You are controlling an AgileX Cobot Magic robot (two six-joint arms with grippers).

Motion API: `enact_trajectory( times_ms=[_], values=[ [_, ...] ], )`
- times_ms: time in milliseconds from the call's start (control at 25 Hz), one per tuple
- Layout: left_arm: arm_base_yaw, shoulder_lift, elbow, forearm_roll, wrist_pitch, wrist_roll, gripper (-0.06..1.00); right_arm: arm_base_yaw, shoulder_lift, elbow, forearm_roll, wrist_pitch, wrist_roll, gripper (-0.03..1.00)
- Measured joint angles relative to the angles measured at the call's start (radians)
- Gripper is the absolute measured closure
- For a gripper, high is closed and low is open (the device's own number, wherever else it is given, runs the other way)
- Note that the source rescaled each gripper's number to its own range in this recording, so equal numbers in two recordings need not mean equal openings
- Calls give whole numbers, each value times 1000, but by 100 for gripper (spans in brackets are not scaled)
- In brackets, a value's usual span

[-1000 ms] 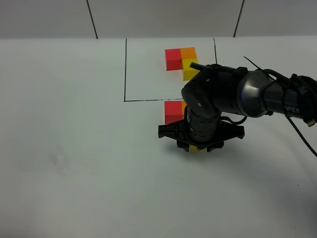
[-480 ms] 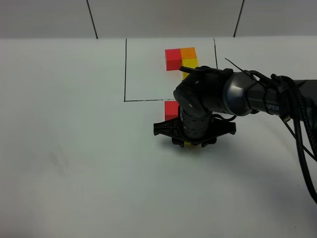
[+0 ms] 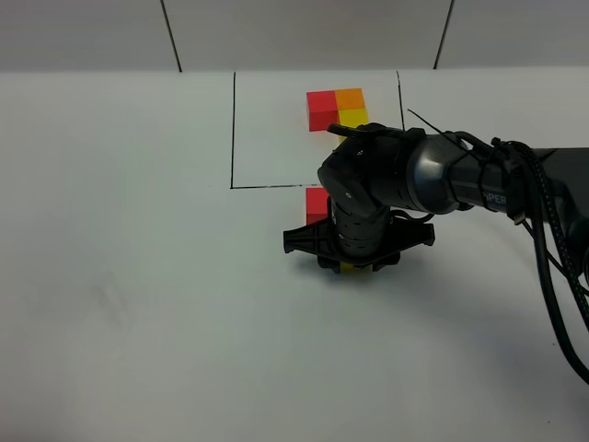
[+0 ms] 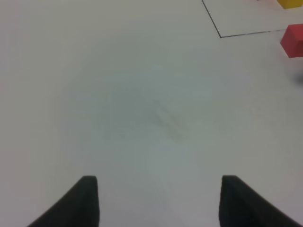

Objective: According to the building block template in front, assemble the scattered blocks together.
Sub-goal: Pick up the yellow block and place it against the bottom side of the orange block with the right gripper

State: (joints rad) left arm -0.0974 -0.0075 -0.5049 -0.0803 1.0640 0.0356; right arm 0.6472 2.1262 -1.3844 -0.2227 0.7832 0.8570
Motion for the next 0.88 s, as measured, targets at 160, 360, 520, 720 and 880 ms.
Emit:
enact_trajectory(
  times_ms=[160, 360, 520, 720, 880],
  values=[
    [0, 0, 0, 0, 0, 0, 72, -1, 1, 0, -6, -6, -2, 72],
    [0, 0, 0, 0, 0, 0, 72, -3, 4, 0, -17, -14, -3, 72],
    [0, 0, 0, 0, 0, 0, 72, -10, 6, 0, -19, -25, -2, 72],
    [0, 0, 0, 0, 0, 0, 72, -10, 8, 0, -43, -33, 6, 72],
    [0, 0, 0, 0, 0, 0, 72, -10, 8, 0, -48, -35, 9, 72]
  ],
)
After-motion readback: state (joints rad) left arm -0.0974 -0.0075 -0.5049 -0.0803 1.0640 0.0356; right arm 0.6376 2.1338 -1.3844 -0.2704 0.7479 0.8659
